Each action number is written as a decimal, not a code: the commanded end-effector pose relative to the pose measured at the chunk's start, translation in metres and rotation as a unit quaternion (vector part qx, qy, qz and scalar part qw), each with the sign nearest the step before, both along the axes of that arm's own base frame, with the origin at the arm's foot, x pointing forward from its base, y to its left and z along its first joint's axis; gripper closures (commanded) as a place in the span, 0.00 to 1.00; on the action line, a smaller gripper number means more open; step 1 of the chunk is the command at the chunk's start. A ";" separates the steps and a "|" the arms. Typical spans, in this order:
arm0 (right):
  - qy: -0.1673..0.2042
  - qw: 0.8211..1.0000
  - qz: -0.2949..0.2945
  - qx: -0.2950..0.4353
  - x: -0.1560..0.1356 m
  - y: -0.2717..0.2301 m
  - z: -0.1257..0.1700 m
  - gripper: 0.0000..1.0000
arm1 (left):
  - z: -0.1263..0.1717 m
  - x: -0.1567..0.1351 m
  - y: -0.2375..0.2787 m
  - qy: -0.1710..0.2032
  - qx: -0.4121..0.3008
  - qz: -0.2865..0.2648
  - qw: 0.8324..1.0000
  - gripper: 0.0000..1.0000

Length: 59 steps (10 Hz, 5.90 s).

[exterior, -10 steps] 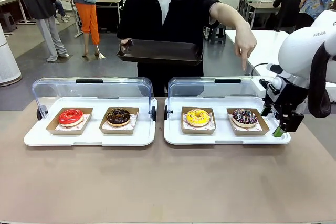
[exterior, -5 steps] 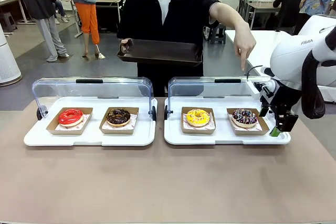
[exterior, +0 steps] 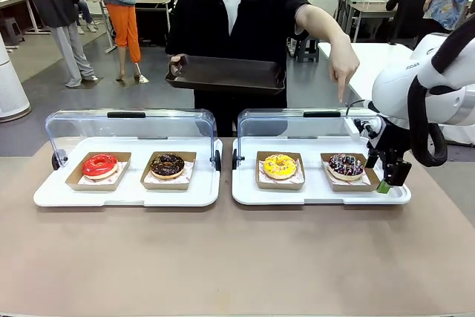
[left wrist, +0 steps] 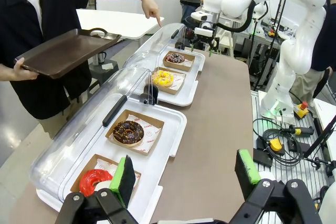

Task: Provide the desired donut to the person.
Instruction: Pick up and lift the Paper togo box containing the Donut pointed at by the person.

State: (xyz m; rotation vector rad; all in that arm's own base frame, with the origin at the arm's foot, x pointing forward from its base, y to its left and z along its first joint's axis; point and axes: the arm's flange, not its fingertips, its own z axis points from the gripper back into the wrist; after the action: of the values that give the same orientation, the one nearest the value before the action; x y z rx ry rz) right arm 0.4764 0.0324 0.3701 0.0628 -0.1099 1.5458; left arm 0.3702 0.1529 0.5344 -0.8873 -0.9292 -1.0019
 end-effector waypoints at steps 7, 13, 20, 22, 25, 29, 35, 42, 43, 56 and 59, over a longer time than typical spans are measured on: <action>0.008 1.000 -0.026 -0.008 0.029 -0.008 -0.022 0.00 | 0.003 0.001 0.000 0.002 -0.005 0.008 1.000 0.00; 0.017 0.999 -0.030 -0.015 0.033 -0.001 -0.032 0.02 | 0.003 0.001 0.000 0.002 -0.005 0.008 1.000 0.00; 0.028 0.999 -0.025 -0.018 0.032 -0.001 -0.036 0.41 | 0.003 0.001 0.000 0.002 -0.005 0.008 1.000 0.00; 0.028 0.999 -0.025 -0.017 0.032 -0.002 -0.038 0.61 | 0.003 0.001 0.000 0.002 -0.005 0.008 1.000 0.00; 0.028 0.999 -0.023 -0.015 0.032 -0.003 -0.039 0.90 | 0.003 0.001 0.000 0.002 -0.005 0.008 1.000 0.00; 0.028 0.999 -0.016 -0.017 0.031 -0.002 -0.038 1.00 | 0.003 0.001 0.000 0.002 -0.005 0.008 1.000 0.00; 0.010 0.999 0.038 -0.024 0.002 0.022 0.012 1.00 | 0.003 0.001 0.000 0.002 -0.005 0.008 1.000 0.00; -0.022 0.994 0.088 -0.063 -0.103 0.046 0.152 1.00 | 0.003 0.001 0.000 0.002 -0.005 0.008 1.000 0.00; -0.031 0.993 0.090 -0.066 -0.116 0.048 0.171 1.00 | 0.003 0.001 0.000 0.002 -0.005 0.008 1.000 0.00; -0.037 0.996 0.062 -0.052 -0.059 0.067 0.251 1.00 | 0.003 0.001 0.000 0.002 -0.005 0.008 1.000 0.00; -0.037 0.996 0.062 -0.052 -0.059 0.067 0.251 1.00 | 0.003 0.001 0.000 0.002 -0.005 0.008 1.000 0.00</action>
State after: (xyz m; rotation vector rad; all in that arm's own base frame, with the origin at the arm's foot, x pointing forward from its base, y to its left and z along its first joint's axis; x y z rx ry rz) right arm 0.4219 0.1009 0.6241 -0.0680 -0.0818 1.6768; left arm 0.3704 0.1529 0.5343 -0.8874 -0.9288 -1.0015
